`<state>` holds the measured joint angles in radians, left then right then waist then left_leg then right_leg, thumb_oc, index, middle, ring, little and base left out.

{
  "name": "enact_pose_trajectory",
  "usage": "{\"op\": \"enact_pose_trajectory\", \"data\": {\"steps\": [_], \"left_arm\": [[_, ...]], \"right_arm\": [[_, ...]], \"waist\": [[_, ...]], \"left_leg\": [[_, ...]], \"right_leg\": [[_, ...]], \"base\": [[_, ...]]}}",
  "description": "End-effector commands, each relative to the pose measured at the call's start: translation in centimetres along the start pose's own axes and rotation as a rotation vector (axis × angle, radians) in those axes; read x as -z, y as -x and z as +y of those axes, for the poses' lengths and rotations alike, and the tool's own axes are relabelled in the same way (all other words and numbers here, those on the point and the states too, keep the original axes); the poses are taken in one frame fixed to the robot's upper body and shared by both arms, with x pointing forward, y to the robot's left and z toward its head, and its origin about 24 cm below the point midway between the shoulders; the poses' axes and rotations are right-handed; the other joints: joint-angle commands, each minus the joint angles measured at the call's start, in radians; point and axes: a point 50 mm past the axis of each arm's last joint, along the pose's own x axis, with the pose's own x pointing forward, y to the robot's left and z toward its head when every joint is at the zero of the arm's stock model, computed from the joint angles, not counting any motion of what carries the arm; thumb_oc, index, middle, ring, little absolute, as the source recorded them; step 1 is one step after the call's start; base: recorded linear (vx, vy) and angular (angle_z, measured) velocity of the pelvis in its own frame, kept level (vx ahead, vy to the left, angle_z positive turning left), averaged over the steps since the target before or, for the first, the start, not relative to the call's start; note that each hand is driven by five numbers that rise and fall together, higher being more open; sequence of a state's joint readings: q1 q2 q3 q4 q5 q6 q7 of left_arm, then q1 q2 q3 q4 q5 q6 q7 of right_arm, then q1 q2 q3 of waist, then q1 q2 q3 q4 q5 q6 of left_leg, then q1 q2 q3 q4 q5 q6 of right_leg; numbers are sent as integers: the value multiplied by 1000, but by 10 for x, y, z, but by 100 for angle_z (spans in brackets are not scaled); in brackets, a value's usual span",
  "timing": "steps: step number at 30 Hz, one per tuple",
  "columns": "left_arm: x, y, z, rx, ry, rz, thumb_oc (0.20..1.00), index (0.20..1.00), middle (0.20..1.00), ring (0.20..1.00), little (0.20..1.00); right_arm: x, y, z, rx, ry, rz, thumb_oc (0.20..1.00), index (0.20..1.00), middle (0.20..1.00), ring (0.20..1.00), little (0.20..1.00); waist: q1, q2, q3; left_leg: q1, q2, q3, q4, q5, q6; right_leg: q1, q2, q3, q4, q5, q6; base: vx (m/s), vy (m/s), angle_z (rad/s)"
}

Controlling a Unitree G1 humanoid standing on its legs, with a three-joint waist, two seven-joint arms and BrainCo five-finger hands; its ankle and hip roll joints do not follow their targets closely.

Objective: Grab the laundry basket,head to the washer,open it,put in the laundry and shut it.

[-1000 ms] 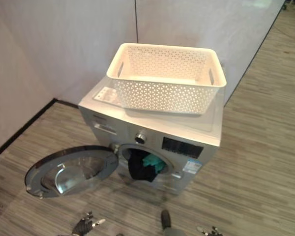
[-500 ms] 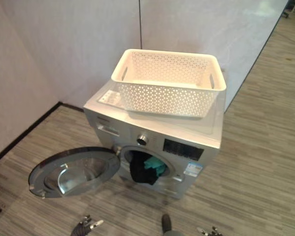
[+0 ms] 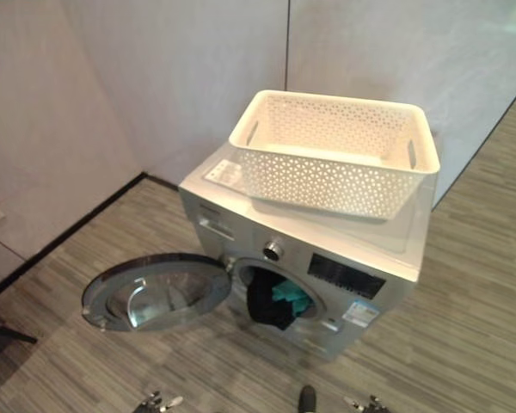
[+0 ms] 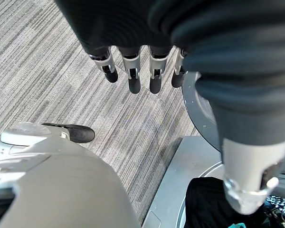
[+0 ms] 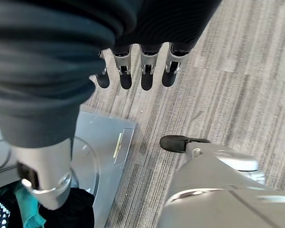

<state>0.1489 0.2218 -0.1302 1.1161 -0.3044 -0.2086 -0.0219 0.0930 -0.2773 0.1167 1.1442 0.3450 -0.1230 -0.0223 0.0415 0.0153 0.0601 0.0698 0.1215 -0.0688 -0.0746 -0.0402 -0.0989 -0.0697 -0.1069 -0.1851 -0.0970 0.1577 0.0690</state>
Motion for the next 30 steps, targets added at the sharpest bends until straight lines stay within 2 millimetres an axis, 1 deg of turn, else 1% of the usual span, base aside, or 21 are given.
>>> {"op": "enact_pose_trajectory", "data": {"steps": [1,3,4,5,6,7,8,11,13,14,16,18,19,20,21,22,24,27,28,29,30], "left_arm": [[-34,-8,12,-36,-36,-107,1000,1000,1000,1000,1000],[-40,-8,11,-32,-37,-128,1000,1000,1000,1000,1000],[-52,-10,9,-24,-35,-168,1000,1000,1000,1000,1000],[-52,-10,9,-24,-35,-169,1000,1000,1000,1000,1000],[-64,-12,5,-7,-16,-212,1000,1000,1000,1000,1000],[-71,-12,3,-4,-11,-238,1000,1000,1000,1000,1000],[-71,-12,3,-4,-11,-239,1000,1000,1000,1000,1000],[-93,-10,-12,61,3,-333,1000,1000,1000,1000,1000],[-104,-9,-18,87,3,-376,1000,1000,1000,1000,1000],[-104,-9,-18,88,3,-377,1000,1000,1000,1000,1000],[-119,-6,-29,130,26,-434,1000,1000,1000,1000,1000],[-125,-5,-36,146,56,-453,1000,1000,1000,1000,1000],[-126,-5,-36,147,56,-454,1000,1000,1000,1000,1000],[-130,-4,-41,165,63,-468,1000,1000,1000,1000,1000],[-142,0,-52,214,60,-516,1000,1000,1000,1000,1000],[-148,3,-58,242,36,-539,1000,1000,1000,1000,1000],[-157,7,-66,285,14,-576,1000,1000,1000,1000,1000],[-172,15,-76,336,5,-645,1000,1000,1000,1000,1000],[-173,15,-76,336,5,-645,1000,1000,1000,1000,1000],[-177,18,-80,353,0,-662,1000,1000,1000,1000,1000],[-185,23,-84,383,0,-696,1000,1000,1000,1000,1000]], "right_arm": [[-44,-9,-6,45,89,-110,1000,1000,1000,1000,1000],[-51,-10,-5,42,100,-124,1000,1000,1000,1000,1000],[-67,-12,-3,43,108,-156,1000,1000,1000,1000,1000],[-67,-12,-3,42,108,-157,1000,1000,1000,1000,1000],[-80,-15,-8,78,97,-159,1000,1000,1000,1000,1000],[-91,-15,-10,98,68,-181,1000,1000,1000,1000,1000],[-92,-16,-10,98,67,-182,1000,1000,1000,1000,1000],[-125,-17,-17,154,-59,-225,1000,1000,1000,1000,1000],[-139,-16,-17,163,-113,-255,1000,1000,1000,1000,1000],[-139,-16,-17,163,-114,-256,1000,1000,1000,1000,1000],[-162,-14,-18,184,-182,-303,1000,1000,1000,1000,1000],[-179,-12,-17,197,-250,-341,1000,1000,1000,1000,1000],[-179,-12,-17,197,-251,-342,1000,1000,1000,1000,1000],[-189,-10,-19,209,-298,-361,1000,1000,1000,1000,1000],[-210,-6,-21,217,-376,-403,1000,1000,1000,1000,1000],[-222,-2,-23,228,-386,-423,1000,1000,1000,1000,1000],[-236,1,-21,225,-404,-451,1000,1000,1000,1000,1000],[-267,13,-23,223,-467,-535,1000,1000,1000,1000,1000],[-267,13,-23,223,-467,-536,1000,1000,1000,1000,1000],[-274,16,-25,221,-493,-554,1000,1000,1000,1000,1000],[-286,23,-31,216,-603,-585,1000,1000,1000,1000,1000]], "waist": [[17,-42,92],[21,-42,108],[34,-40,145],[34,-40,145],[51,-35,189],[55,-29,207],[55,-29,207],[79,4,271],[88,17,295],[88,17,294],[103,39,329],[111,50,342],[111,50,342],[117,58,350],[129,72,367],[137,82,379],[146,97,396],[156,117,419],[156,118,419],[159,123,424],[167,135,431]], "left_leg": [[-104,44,4,38,22,-24],[-124,42,-4,43,26,-24],[-167,39,-18,55,36,-25],[-168,39,-19,56,36,-25],[-216,32,-36,68,49,-28],[-236,26,-42,72,54,-28],[-238,26,-43,73,54,-28],[-314,8,-63,77,82,-30],[-354,-2,-72,77,96,-32],[-356,-2,-72,78,96,-31],[-410,-18,-89,75,114,-32],[-439,-27,-92,73,124,-32],[-441,-28,-93,74,124,-32],[-449,-33,-95,72,127,-31],[-469,-41,-101,71,132,-29],[-481,-44,-105,75,129,-29],[-500,-53,-116,76,134,-27],[-534,-67,-126,75,145,-26],[-536,-67,-127,76,145,-26],[-544,-69,-129,72,149,-27],[-559,-77,-134,64,156,-27]], "right_leg": [[76,-144,-25,28,-101,122],[64,-147,-31,30,-97,123],[40,-154,-39,34,-90,123],[40,-154,-39,34,-90,123],[14,-164,-54,38,-78,125],[2,-167,-58,40,-74,126],[1,-167,-58,40,-74,126],[-51,-186,-74,46,-58,131],[-86,-197,-77,57,-54,132],[-88,-197,-77,58,-54,132],[-139,-210,-88,80,-51,134],[-163,-218,-93,90,-49,136],[-165,-219,-93,91,-50,136],[-173,-222,-96,94,-49,137],[-190,-228,-99,104,-51,138],[-200,-233,-103,117,-57,139],[-221,-238,-108,132,-62,140],[-258,-249,-115,155,-65,143],[-260,-250,-115,156,-66,143],[-266,-252,-119,157,-66,145],[-284,-254,-120,161,-69,146]], "base": [[-130,-10,4],[-156,-11,11],[-168,-7,21],[-240,-24,21],[-179,-12,21],[-180,-12,27],[-101,19,28],[-155,55,29],[-129,48,18],[-92,35,33],[-137,47,30],[-96,32,28],[-53,23,31],[-78,39,29],[-102,42,15],[-104,42,10],[-80,22,11],[-65,21,21],[-45,5,17],[-46,7,19],[-46,7,19]]}}
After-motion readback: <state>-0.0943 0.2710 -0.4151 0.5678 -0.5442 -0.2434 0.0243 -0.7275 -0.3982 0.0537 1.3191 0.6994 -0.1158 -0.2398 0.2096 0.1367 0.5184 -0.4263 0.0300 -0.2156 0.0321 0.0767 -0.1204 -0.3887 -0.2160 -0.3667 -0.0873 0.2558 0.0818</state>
